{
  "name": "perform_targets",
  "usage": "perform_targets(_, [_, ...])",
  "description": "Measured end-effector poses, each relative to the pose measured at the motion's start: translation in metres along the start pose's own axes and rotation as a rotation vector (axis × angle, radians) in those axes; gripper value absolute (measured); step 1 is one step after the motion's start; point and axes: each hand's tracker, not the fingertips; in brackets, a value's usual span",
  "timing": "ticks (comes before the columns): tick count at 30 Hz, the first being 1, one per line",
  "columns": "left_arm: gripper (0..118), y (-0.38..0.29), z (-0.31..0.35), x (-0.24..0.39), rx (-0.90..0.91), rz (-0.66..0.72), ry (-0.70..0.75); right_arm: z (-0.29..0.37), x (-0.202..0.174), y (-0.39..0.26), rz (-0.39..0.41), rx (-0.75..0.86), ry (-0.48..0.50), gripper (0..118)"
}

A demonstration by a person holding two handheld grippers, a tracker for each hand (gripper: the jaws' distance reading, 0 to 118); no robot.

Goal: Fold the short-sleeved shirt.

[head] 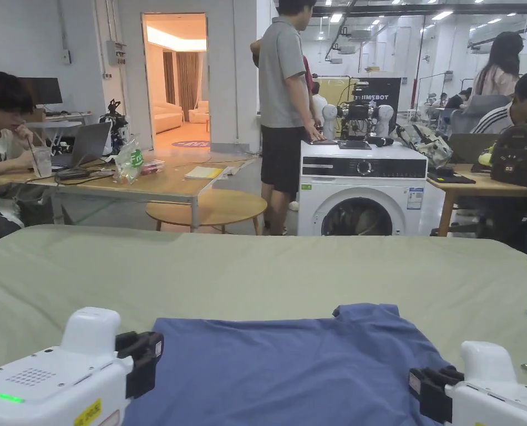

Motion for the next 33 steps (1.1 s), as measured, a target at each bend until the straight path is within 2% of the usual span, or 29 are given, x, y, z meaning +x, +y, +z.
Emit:
perform_targets(5, [0,-0.006,0.0,0.0,-0.027,0.0,0.013,-0.002,0.002,-0.017,-0.043,-0.028,0.014,0])
perform_targets(9, [0,-0.008,0.007,-0.031,-0.092,0.057,0.025,0.004,0.005,-0.024,0.014,-0.048,-0.007,0])
perform_targets(11, [2,-0.02,0.004,-0.053,-0.182,0.063,0.055,0.011,0.007,-0.027,0.033,-0.047,-0.012,0])
perform_targets(12, [19,-0.028,-0.001,-0.068,-0.265,0.084,0.074,0.015,0.01,-0.028,0.029,-0.047,-0.011,0])
perform_targets(13, [46,-0.039,-0.007,-0.079,-0.327,0.112,0.101,0.018,0.013,-0.029,0.014,-0.046,-0.004,0])
perform_targets(14, [60,-0.052,-0.01,-0.089,-0.37,0.135,0.115,0.019,0.016,-0.031,-0.016,-0.047,0.011,0])
perform_targets(15, [60,-0.063,-0.009,-0.098,-0.376,0.157,0.09,0.021,0.015,-0.033,-0.041,-0.053,0.025,0])
perform_targets(17, [69,-0.086,-0.015,-0.11,-0.446,0.181,0.127,0.022,0.019,-0.037,-0.065,-0.063,0.034,0])
perform_targets(20, [69,-0.106,-0.023,-0.12,-0.47,0.214,0.15,0.02,0.022,-0.041,-0.078,-0.08,0.03,0])
perform_targets(22, [69,-0.111,-0.029,-0.128,-0.482,0.29,0.13,0.019,0.025,-0.044,-0.081,-0.091,0.017,0])
perform_targets(25, [68,-0.116,-0.042,-0.13,-0.484,0.299,0.119,0.022,0.033,-0.046,-0.11,-0.101,0.003,0])
perform_targets(27, [57,-0.119,-0.051,-0.129,-0.499,0.3,0.112,0.026,0.038,-0.048,-0.132,-0.1,-0.006,0])
perform_targets(29, [36,-0.125,-0.059,-0.124,-0.533,0.265,0.092,0.031,0.044,-0.05,-0.144,-0.098,-0.022,0])
perform_targets(31, [32,-0.131,-0.072,-0.119,-0.596,0.232,0.128,0.037,0.053,-0.051,-0.146,-0.101,-0.051,0])
perform_targets(33, [25,-0.129,-0.071,-0.114,-0.577,0.221,0.127,0.044,0.062,-0.052,-0.148,-0.1,-0.078,0])
